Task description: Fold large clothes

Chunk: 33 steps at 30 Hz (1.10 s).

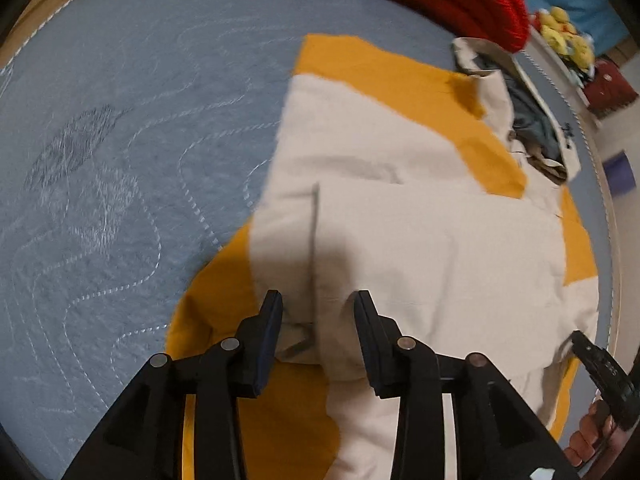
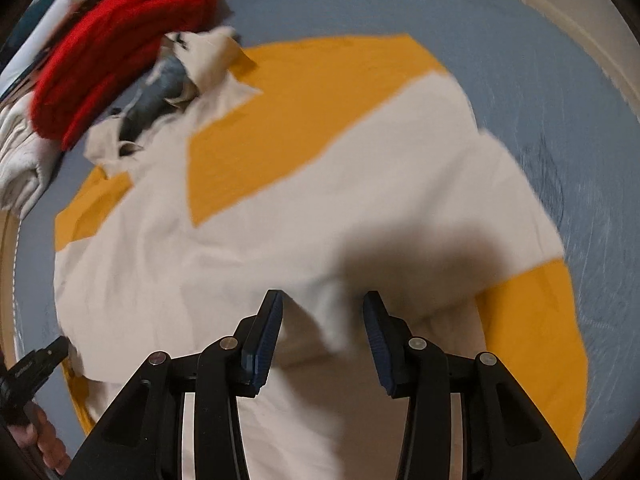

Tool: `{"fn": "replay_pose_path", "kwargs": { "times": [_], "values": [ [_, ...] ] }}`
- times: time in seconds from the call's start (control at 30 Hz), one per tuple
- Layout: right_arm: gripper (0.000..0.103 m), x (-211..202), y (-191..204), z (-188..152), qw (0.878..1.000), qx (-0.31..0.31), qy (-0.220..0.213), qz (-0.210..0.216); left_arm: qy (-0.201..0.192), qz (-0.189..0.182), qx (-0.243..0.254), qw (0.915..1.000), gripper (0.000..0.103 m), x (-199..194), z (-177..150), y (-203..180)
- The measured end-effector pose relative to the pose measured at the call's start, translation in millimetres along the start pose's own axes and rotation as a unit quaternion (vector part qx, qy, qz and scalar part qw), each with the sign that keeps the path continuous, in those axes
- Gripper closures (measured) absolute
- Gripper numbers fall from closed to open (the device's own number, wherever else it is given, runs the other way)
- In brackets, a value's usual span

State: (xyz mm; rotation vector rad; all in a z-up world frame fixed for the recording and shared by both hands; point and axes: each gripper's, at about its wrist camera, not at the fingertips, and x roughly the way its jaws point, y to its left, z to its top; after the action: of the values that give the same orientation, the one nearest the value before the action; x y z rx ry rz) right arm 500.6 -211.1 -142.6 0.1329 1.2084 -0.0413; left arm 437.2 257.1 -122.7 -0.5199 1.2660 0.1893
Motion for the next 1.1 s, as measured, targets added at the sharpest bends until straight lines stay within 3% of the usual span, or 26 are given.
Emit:
{"fn": "replay_pose_path", "kwargs": {
  "times": [0.17,0.23,0.27,0.33,0.43,0.57,0.67,0.77,0.8,0.87,0.97,1.1],
  "values": [
    [0.059,-9.2,7.8,-0.1,0.999,-0.031,-0.023,-0.003,0.011,-0.013,0.020,0.9997,0.069,0.3,0.0,-10.1],
    [0.059,-7.6,9.3,1.2,0.999,-0.037,-0.024,-0.002,0.002,-0.013,0.028,0.9995,0.100,-1.4,0.0,-16.5],
    [0.059,-8.4,9.5,0.3,0.999,-0.039,-0.022,0.000,-0.010,-0.005,0.033,0.9994,0.101,-5.0,0.4,-19.1],
    [0.059,-3.4,12.8,1.8,0.999,-0.040,-0.018,0.000,-0.046,0.001,0.039,0.9982,0.102,-15.7,5.1,-23.9],
    [0.059,0.0,10.3,3.0,0.999,-0.034,-0.012,-0.001,-0.071,0.014,0.045,0.9964,0.102,-28.7,7.3,-23.2],
    [0.059,15.6,-0.4,3.6,1.000,-0.016,0.016,-0.014,-0.036,0.060,0.055,0.9961,0.098,-14.9,5.5,-19.6],
    [0.059,28.0,-12.0,4.2,0.999,0.005,0.041,-0.030,-0.095,0.094,0.071,0.9885,0.096,-32.8,5.5,-32.9],
    [0.059,28.5,-18.9,4.8,0.998,0.020,0.048,-0.031,-0.129,0.078,0.110,0.9825,0.081,-46.2,3.7,-49.6],
    [0.059,27.1,-17.8,5.2,0.998,0.016,0.045,-0.033,-0.120,0.068,0.114,0.9838,0.081,-41.7,2.7,-51.9],
    [0.059,26.3,-15.3,5.6,0.998,0.010,0.043,-0.036,-0.066,0.043,0.096,0.9923,0.081,-19.6,1.0,-44.6],
    [0.059,25.9,-16.7,5.6,0.998,0.013,0.043,-0.037,0.007,0.038,0.060,0.9974,0.078,10.8,-4.4,-29.2],
    [0.059,7.3,-8.7,10.9,0.998,-0.007,0.010,-0.054,-0.027,0.051,0.072,0.9958,0.078,-16.1,-1.3,-37.2]
  ]
}}
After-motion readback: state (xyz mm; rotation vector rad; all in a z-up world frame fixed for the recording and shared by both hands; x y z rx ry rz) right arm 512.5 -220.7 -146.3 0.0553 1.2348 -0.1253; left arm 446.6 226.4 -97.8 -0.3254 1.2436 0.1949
